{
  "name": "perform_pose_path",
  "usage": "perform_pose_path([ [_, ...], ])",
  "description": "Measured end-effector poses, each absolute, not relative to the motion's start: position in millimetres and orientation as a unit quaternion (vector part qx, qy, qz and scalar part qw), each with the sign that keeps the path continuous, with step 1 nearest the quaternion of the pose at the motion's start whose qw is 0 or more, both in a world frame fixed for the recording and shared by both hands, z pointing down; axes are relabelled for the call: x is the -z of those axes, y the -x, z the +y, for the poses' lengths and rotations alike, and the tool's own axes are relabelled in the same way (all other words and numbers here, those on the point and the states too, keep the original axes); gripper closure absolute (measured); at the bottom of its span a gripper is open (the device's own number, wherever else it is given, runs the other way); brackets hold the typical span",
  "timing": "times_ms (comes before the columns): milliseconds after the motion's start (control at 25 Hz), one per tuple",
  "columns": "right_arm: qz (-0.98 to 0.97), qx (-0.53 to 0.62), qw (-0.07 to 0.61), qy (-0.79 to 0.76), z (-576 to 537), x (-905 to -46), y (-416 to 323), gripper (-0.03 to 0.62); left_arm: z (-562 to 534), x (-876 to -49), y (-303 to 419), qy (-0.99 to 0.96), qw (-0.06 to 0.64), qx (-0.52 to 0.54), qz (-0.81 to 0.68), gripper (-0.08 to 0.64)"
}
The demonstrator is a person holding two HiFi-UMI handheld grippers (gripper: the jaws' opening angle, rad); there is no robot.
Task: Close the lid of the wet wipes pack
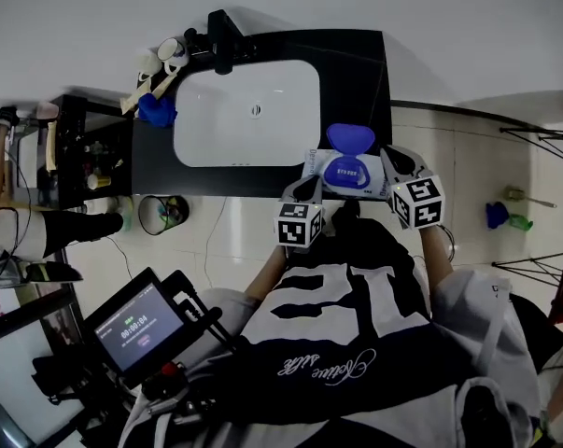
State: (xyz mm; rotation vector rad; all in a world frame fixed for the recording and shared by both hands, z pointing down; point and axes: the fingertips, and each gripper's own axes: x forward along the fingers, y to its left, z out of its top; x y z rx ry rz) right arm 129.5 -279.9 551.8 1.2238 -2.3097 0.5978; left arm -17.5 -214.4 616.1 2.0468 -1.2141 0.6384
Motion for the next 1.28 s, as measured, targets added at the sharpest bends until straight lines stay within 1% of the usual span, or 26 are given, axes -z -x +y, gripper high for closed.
perform_pose_path([
  [200, -0.843, -0.218, 0.262, -0.416, -301, -577, -130, 0.600, -216, -620, 22, -0.784, 0.333, -0.249, -0.461, 0.561],
  [440, -0.841, -0.226, 0.284, -0.401, -318, -600, -127, 0.600, -217, -624, 23, -0.783, 0.340, -0.245, -0.459, 0.561],
  [920, -0.870, -0.238, 0.237, -0.362, -293, -578, -110, 0.600, -216, -626, 21, -0.786, 0.339, -0.245, -0.455, 0.561],
  [1120, -0.881, -0.230, 0.245, -0.333, -264, -576, -99, 0.600, -216, -628, 19, -0.788, 0.338, -0.244, -0.454, 0.561],
  [1280, -0.888, -0.218, 0.264, -0.307, -238, -581, -78, 0.600, -213, -631, 24, -0.793, 0.333, -0.241, -0.450, 0.561],
])
